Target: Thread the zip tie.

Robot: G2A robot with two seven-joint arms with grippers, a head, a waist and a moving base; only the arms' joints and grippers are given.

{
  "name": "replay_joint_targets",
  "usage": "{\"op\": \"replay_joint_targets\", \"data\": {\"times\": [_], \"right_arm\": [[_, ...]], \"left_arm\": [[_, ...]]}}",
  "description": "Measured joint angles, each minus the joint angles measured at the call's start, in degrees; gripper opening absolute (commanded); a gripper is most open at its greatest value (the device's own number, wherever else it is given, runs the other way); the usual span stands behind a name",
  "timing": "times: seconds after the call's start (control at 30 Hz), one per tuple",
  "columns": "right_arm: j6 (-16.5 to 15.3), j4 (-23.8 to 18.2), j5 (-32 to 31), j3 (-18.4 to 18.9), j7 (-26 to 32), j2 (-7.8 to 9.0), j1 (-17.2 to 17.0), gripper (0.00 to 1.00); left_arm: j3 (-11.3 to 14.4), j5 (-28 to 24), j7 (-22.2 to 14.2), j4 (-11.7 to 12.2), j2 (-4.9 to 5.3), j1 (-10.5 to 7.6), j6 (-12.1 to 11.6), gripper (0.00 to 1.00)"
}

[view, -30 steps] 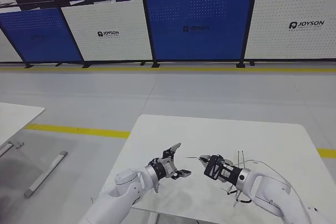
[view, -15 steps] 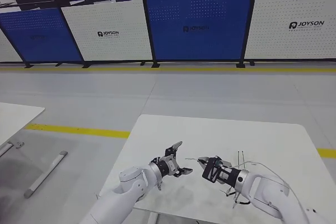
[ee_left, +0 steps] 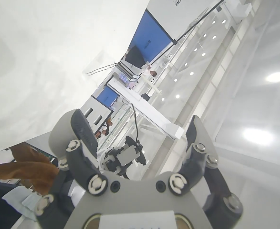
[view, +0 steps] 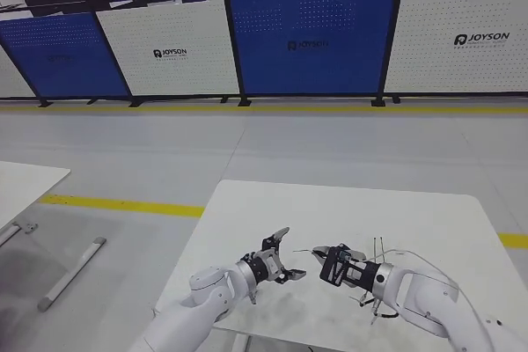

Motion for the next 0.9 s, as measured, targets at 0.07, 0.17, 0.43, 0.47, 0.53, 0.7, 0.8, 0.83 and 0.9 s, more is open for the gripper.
{"op": "replay_joint_targets", "data": {"times": [0.07,0.17,0.43,0.47,0.53,0.7,0.8,0.83,0.9], "right_arm": [[0.0,0.0,0.0,0.0,0.0,0.0,0.0,0.0],[0.0,0.0,0.0,0.0,0.0,0.0,0.0,0.0],[0.0,0.0,0.0,0.0,0.0,0.0,0.0,0.0],[0.0,0.0,0.0,0.0,0.0,0.0,0.0,0.0],[0.0,0.0,0.0,0.0,0.0,0.0,0.0,0.0],[0.0,0.0,0.0,0.0,0.0,0.0,0.0,0.0],[0.0,0.0,0.0,0.0,0.0,0.0,0.0,0.0],[0.0,0.0,0.0,0.0,0.0,0.0,0.0,0.0],[0.0,0.0,0.0,0.0,0.0,0.0,0.0,0.0]], "left_arm": [[0.2,-0.6,0.4,0.5,-0.21,-0.24,-0.4,0.67],[0.2,-2.0,0.6,0.9,-0.42,-0.47,-0.2,0.38],[-1.2,-1.9,-1.2,-0.1,-0.19,0.9,1.8,0.1],[-1.4,-1.8,-1.3,-0.2,-0.16,1.03,1.9,0.1],[-1.6,-1.7,-1.4,-0.3,-0.14,1.2,2.2,0.08],[-1.4,-1.8,-1.2,0.1,-0.25,0.86,2.2,0.08],[-1.2,-1.9,-0.9,0.4,-0.35,0.49,2.2,0.15],[-1.1,-1.9,-0.8,0.4,-0.36,0.42,2.2,0.26],[-1.0,-1.9,-0.7,0.5,-0.38,0.32,2.2,0.38]]}}
